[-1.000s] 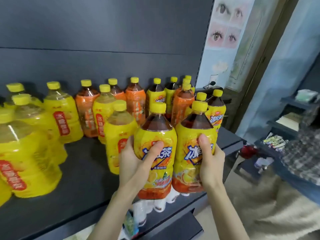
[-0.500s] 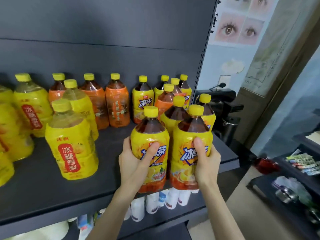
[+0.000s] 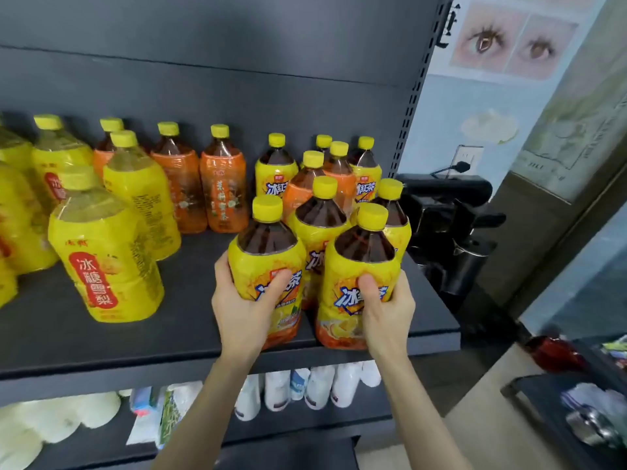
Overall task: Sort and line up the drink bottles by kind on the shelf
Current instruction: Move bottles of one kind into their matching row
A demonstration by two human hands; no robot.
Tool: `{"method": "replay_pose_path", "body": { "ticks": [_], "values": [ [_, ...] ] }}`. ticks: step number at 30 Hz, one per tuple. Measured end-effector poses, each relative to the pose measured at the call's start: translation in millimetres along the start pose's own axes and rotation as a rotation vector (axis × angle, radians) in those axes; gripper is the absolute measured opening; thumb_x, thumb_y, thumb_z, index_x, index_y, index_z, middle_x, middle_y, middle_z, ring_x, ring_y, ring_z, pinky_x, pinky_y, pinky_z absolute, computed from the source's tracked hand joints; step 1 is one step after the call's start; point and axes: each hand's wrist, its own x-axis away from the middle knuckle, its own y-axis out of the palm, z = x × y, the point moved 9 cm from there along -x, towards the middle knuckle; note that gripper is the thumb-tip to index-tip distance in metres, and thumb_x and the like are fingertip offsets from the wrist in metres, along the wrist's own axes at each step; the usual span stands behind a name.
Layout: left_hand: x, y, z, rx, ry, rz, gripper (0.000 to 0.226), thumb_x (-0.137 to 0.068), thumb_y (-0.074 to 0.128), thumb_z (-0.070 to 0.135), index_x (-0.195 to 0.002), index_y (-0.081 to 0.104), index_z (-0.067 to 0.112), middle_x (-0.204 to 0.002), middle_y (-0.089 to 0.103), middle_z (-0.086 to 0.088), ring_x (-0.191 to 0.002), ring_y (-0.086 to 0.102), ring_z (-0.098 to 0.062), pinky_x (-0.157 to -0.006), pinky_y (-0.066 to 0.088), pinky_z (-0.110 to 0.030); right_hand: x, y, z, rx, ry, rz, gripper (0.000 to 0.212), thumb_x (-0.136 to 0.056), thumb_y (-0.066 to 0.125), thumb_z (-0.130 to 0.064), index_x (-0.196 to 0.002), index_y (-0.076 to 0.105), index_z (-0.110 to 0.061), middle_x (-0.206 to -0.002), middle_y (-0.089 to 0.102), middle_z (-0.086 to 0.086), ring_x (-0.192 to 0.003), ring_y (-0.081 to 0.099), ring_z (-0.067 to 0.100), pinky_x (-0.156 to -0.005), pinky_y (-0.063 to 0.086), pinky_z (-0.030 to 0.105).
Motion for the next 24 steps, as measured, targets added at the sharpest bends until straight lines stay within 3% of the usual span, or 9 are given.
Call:
{"method": "replay_pose_path", "body": {
  "ticks": [3,7,10,14,19,21,24],
  "values": [
    [8,2,2,-0.024,-0.002,0.049,0.077,-0.054,0.069,0.061,-0.122,0.042,0.037,-0.105,0.054,0.03,-0.093,0.056,0.016,-0.076,0.045,-0.007,-7,-4,2,0.009,-0.027,-0.003,0.035,-0.064,0.059,-0.061,-0.087,0.056,-0.034,-0.093,0.065,0.004,-0.084,0.063,0.011,-0.072,0.05,0.024],
    [11,7,1,-0.032,-0.023,0.054,0.084,-0.053,0.069,0.063,-0.126,0.044,0.03,-0.105,0.058,0.023,-0.093,0.058,0.012,-0.076,0.046,-0.013,-18,-9,7,0.031,-0.025,0.001,0.035,-0.064,0.058,-0.064,-0.079,0.052,-0.033,-0.092,0.061,0.01,-0.082,0.059,0.017,-0.074,0.047,0.032],
    [8,13,0,-0.033,-0.027,0.036,0.088,-0.053,0.069,0.062,-0.13,0.044,0.026,-0.107,0.061,0.016,-0.094,0.06,0.008,-0.076,0.047,-0.015,-33,-13,11,0.034,0.009,0.007,0.037,-0.061,0.057,-0.067,-0.085,0.052,-0.039,-0.101,0.061,0.009,-0.092,0.06,0.017,-0.08,0.048,0.033],
    [3,22,-2,-0.012,-0.02,0.031,0.082,-0.054,0.07,0.059,-0.126,0.046,0.027,-0.104,0.061,0.02,-0.09,0.061,0.008,-0.072,0.05,-0.011,-52,-11,15,0.038,0.038,-0.004,0.038,-0.06,0.058,-0.069,-0.087,0.052,-0.043,-0.107,0.06,0.006,-0.097,0.06,0.015,-0.085,0.05,0.035],
    [-7,40,-7,-0.016,-0.021,0.01,0.07,-0.066,0.083,0.035,-0.124,0.045,0.024,-0.101,0.06,0.02,-0.085,0.061,0.012,-0.068,0.048,-0.006,-65,-6,22,0.04,0.037,0.001,0.041,-0.061,0.06,-0.07,-0.092,0.051,-0.045,-0.109,0.06,0.005,-0.101,0.06,0.017,-0.09,0.051,0.042],
    [-13,48,-9,-0.028,-0.016,0.0,0.064,-0.072,0.081,0.026,-0.125,0.044,0.024,-0.101,0.059,0.019,-0.085,0.061,0.012,-0.068,0.048,-0.006,-66,-5,23,0.042,0.041,0.001,0.047,-0.06,0.061,-0.071,-0.097,0.051,-0.043,-0.111,0.061,0.004,-0.102,0.06,0.017,-0.091,0.051,0.044],
    [-21,59,-13,-0.023,-0.024,-0.019,0.059,-0.076,0.076,0.018,-0.123,0.042,0.025,-0.1,0.058,0.02,-0.083,0.06,0.015,-0.066,0.047,-0.005,-68,-2,22,0.052,0.048,0.001,0.076,-0.059,0.062,-0.071,-0.12,0.048,-0.028,-0.117,0.06,-0.001,-0.107,0.059,0.015,-0.092,0.051,0.04]
  ]
}}
